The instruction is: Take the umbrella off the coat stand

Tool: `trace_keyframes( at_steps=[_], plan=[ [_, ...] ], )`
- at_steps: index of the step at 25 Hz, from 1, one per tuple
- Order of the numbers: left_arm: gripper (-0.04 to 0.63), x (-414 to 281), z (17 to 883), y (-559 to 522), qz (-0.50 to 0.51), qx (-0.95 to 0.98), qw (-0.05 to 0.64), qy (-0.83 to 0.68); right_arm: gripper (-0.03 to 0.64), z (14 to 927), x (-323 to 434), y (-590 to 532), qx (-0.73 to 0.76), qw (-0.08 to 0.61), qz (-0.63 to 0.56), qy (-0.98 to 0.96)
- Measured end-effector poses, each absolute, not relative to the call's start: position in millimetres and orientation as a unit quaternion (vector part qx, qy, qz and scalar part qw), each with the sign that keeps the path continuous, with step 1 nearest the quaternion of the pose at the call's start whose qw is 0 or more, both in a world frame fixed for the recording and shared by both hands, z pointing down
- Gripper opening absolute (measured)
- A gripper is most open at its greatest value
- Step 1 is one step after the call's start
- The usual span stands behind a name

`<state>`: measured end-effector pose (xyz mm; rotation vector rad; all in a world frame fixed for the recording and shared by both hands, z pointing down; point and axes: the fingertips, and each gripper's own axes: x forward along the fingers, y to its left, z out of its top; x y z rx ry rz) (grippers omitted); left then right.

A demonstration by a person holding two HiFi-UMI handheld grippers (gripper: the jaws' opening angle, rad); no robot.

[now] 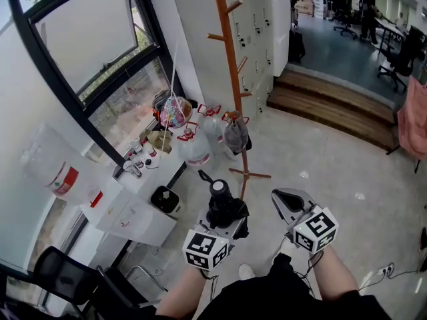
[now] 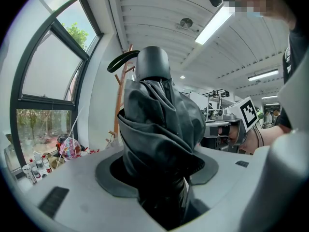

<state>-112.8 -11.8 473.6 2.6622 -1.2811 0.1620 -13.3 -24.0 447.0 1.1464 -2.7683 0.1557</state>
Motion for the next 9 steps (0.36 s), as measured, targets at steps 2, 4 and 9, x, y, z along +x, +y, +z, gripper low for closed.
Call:
trace_keyframes(
  at_steps=[2, 4, 9],
  plan=[
    [0.247, -112.9, 474.7, -12.2, 0.054, 0.897, 0.092, -0.43, 0.054, 448.5, -13.9, -23.8, 0.381, 0.071, 0.052, -0.92],
    [0.247, -112.9, 476.1, -11.9, 0.055, 0.897, 0.092, -0.429, 0.054, 449.7, -14.5, -23.3, 0.381, 0.073, 0.052, -0.92],
    [0.247, -112.9, 477.7, -11.1, 0.058, 0.897, 0.094, -0.428, 0.054, 450.5, -13.8, -22.0, 0.381, 0.075, 0.053, -0.92]
  ],
)
